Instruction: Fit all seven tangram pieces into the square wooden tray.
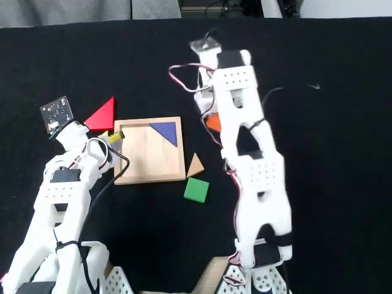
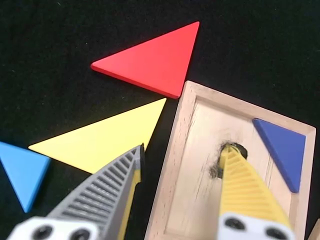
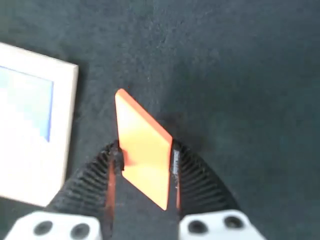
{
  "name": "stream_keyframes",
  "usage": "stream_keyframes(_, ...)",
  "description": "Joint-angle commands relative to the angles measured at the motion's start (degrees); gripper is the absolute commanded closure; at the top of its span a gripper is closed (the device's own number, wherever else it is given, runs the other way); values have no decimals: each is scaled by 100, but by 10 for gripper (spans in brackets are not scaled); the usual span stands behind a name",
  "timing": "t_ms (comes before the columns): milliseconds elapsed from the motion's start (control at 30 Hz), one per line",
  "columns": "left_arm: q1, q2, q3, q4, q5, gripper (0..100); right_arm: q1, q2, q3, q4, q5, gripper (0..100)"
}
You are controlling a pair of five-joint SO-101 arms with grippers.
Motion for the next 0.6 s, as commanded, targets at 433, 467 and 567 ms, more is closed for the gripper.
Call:
stream_keyframes(433, -163, -26, 84, -62, 0, 747, -659, -4409, 3749, -158, -993, 987)
stream_keyframes(467, -268, -26, 84, -53, 0, 747, -747, -4391, 3908, -237, -993, 987)
stream_keyframes(567, -558, -18, 92, -44, 9, 747, -976, -4277, 4277, -492, -993, 987)
